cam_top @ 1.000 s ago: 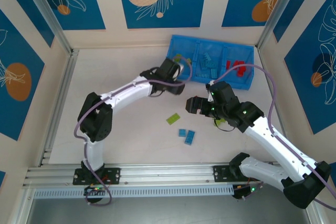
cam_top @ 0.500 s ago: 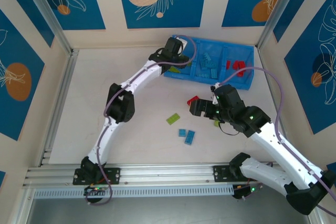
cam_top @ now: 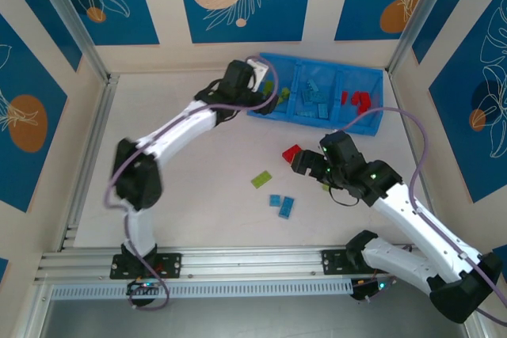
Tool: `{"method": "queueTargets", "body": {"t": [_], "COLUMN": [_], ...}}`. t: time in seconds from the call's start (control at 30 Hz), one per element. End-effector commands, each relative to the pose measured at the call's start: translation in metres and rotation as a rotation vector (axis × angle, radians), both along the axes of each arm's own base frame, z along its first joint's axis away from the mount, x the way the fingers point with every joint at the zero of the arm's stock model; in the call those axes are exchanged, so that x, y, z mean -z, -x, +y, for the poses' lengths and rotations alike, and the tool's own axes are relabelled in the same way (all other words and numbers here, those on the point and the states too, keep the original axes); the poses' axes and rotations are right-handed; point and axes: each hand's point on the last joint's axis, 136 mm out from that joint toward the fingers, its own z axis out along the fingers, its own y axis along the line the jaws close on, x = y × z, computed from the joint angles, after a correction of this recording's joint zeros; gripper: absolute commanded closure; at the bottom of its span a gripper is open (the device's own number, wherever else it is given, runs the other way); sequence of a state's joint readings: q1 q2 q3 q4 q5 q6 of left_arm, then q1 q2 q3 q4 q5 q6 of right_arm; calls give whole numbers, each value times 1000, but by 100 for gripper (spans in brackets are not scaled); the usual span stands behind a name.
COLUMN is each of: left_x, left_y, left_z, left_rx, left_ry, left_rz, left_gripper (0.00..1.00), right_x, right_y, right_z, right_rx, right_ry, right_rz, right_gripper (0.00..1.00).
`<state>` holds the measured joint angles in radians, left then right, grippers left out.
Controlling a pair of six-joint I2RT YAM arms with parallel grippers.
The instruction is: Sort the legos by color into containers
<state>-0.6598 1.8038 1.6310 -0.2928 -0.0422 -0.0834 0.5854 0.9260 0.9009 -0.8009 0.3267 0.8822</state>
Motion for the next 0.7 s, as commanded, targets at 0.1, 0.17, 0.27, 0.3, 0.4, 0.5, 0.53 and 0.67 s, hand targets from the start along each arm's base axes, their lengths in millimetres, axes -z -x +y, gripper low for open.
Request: {"method": "queueTargets", "body": {"t": [0.1,0.17,0.27,0.3,0.4,0.5,0.53,0.67], "left_x": [-18,0,18,23,34,46,50,69], "left_y": [125,157,193,203,221,217,217,212], "left_z": [35,56,83,90,109,124,125,133], "left_rx": [196,205,206,212,215,146,144,101], "left_ry": [122,114,102,96,52,26,27,10], "left_rz": [-69,-44,-13,-4,-2,-35,-43,-80], "left_gripper": [0,0,0,0,0,0,0,0], "right_x": [37,52,61,61,63,81,88,117], "right_y": [-28,-39,-63,-73,-98,-115,-118,-116], "right_z": [15,19,28,27,19,9,11,19], "right_rx": [31,47,-19,-81,-217,-314,-367,-538], "right_ry": [-17,-17,-16,46,327,499,520,563], "right_rz": [114,154,169,131,-31,-22,6,112], "right_gripper": [6,6,7,8,8,7,7,5]}}
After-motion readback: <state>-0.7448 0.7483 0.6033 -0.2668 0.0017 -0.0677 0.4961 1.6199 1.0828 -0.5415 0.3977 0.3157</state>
